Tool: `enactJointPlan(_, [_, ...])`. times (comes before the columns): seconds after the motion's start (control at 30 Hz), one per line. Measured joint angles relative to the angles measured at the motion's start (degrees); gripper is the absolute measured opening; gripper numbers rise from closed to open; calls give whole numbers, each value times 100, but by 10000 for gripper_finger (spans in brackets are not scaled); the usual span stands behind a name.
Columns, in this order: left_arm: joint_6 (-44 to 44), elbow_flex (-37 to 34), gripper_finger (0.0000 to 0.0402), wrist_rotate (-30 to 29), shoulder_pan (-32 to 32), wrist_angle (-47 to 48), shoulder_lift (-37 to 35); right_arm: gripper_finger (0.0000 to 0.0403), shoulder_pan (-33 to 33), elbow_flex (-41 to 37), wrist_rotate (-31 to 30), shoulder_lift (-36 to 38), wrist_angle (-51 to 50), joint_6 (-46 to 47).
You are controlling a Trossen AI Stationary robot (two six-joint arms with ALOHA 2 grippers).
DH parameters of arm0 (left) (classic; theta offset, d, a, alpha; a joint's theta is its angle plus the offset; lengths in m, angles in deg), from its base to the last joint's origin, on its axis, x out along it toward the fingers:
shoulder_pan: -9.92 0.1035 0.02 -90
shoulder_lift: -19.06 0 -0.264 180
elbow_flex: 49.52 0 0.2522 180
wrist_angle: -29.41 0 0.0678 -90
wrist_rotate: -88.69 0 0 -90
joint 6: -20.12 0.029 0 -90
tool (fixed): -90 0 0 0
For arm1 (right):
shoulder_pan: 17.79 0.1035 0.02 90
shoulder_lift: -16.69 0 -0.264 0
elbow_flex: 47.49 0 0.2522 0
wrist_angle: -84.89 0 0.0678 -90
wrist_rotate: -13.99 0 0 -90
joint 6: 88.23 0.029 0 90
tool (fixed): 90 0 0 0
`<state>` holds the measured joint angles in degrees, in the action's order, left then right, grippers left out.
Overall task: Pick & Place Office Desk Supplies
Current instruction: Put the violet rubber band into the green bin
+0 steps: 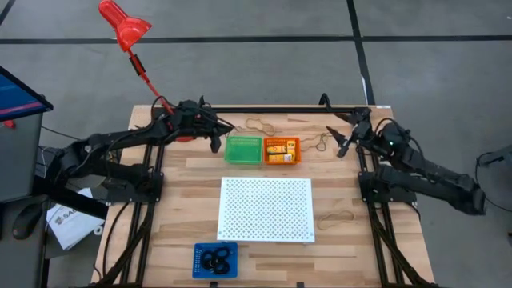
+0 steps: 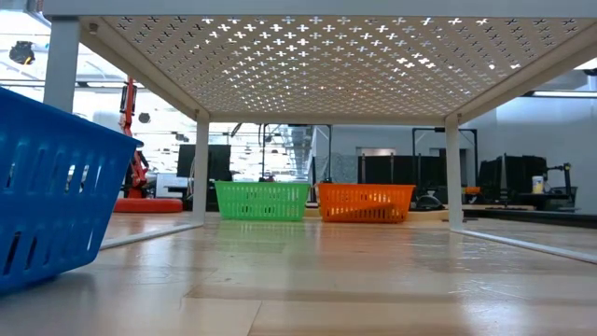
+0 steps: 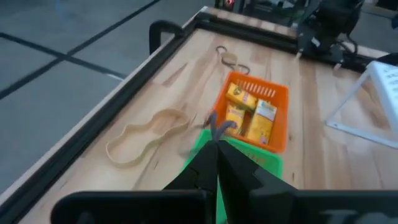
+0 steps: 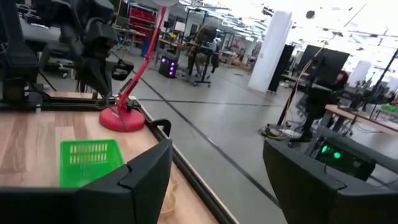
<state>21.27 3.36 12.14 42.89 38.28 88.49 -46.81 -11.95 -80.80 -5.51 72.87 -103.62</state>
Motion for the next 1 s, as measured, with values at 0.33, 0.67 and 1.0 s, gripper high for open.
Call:
enactJointPlan(0.33, [145, 2, 0, 715, -119, -7, 65, 249, -853, 0, 760, -1, 0, 72])
enactJointPlan(0.67, [132, 2, 0, 1099, -82, -423, 1057, 249, -1015, 0, 1096, 9, 145, 150])
enactJointPlan(1.0, [-112, 2, 13, 1095, 24, -480, 1469, 249, -1013, 0, 1096, 8, 192, 185])
